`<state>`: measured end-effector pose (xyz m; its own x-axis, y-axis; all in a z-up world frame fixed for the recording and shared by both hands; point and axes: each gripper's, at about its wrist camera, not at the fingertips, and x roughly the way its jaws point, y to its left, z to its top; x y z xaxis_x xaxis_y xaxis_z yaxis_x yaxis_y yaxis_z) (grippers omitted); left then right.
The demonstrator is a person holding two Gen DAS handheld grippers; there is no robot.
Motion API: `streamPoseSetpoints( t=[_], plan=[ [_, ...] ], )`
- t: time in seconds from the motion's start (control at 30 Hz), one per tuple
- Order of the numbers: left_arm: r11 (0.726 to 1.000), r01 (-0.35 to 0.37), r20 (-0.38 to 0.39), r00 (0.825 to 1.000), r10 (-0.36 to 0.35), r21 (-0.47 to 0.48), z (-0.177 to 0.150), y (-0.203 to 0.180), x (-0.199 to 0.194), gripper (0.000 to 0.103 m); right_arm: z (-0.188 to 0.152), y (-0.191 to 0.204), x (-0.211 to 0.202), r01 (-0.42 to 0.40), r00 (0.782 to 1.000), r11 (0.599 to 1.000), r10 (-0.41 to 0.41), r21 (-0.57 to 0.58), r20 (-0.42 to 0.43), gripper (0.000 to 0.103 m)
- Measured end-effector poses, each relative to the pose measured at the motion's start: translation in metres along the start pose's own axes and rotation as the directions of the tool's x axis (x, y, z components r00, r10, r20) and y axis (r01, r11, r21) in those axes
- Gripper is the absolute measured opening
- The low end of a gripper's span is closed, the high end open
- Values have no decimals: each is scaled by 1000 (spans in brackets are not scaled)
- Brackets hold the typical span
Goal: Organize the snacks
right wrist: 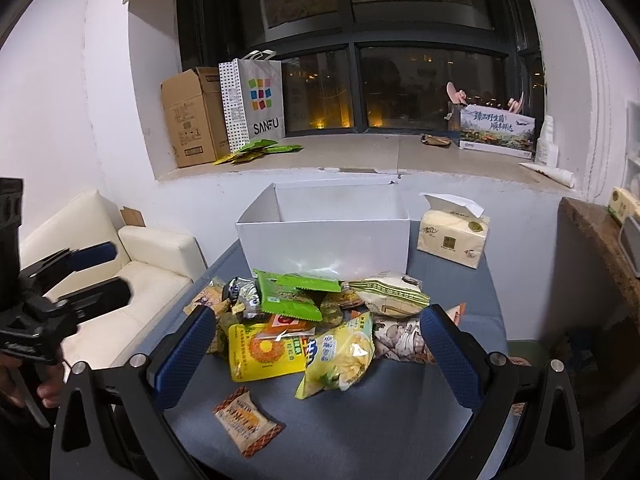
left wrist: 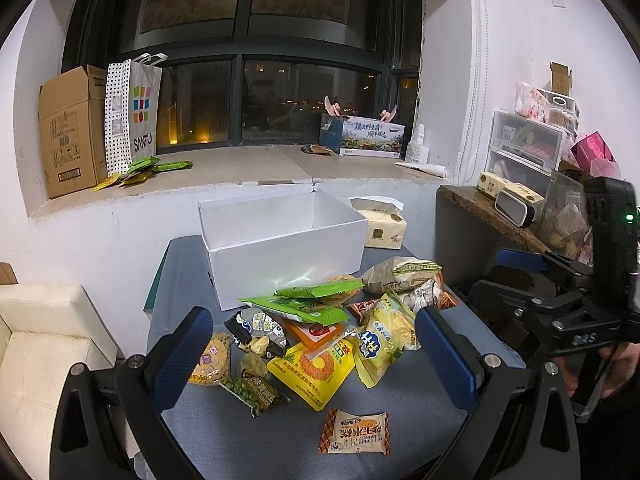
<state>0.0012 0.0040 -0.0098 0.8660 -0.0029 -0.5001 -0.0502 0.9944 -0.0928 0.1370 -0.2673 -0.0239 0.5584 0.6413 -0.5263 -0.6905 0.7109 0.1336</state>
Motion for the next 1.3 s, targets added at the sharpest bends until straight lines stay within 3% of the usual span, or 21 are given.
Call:
streamPoseSetpoints(
  t=[0.43, 0.47, 0.53, 0.57, 0.6, 0.8, 1.0, 1.3],
  plan=[
    [997, -10, -69, 998, 5, -73, -22, 24, 22, 103, -1, -49, 132, 124, 986, 992, -125, -18, -112, 103],
    [997, -13, -75, 997, 7, -78, -24, 27, 24, 103, -2, -51, 141, 138, 984, 990, -139, -21, -114, 100],
    [995, -22, -93, 996, 13, -94, -29, 33, 30, 103, -4, -55, 156, 159, 978, 987, -161, -27, -135, 77],
    [995, -24, -98, 995, 15, -98, -31, 36, 31, 103, -5, -57, 162, 172, 972, 985, -174, -26, -156, 59],
    [994, -28, -104, 994, 17, -104, -34, 39, 33, 103, -6, -60, 167, 182, 967, 983, -181, -11, -178, 51],
    [990, -26, -135, 991, 7, -139, -49, 57, 42, 103, -7, -66, 145, 125, 985, 991, -118, 45, -129, 47],
    [985, -40, -192, 981, 7, -166, -63, 87, 66, 103, 5, -61, 90, 121, 993, 992, -121, 43, 2, 47],
    [987, -110, -355, 933, 61, -119, -68, 141, 148, 103, 13, -44, 28, 65, 992, 997, -68, 41, 102, 47]
  ],
)
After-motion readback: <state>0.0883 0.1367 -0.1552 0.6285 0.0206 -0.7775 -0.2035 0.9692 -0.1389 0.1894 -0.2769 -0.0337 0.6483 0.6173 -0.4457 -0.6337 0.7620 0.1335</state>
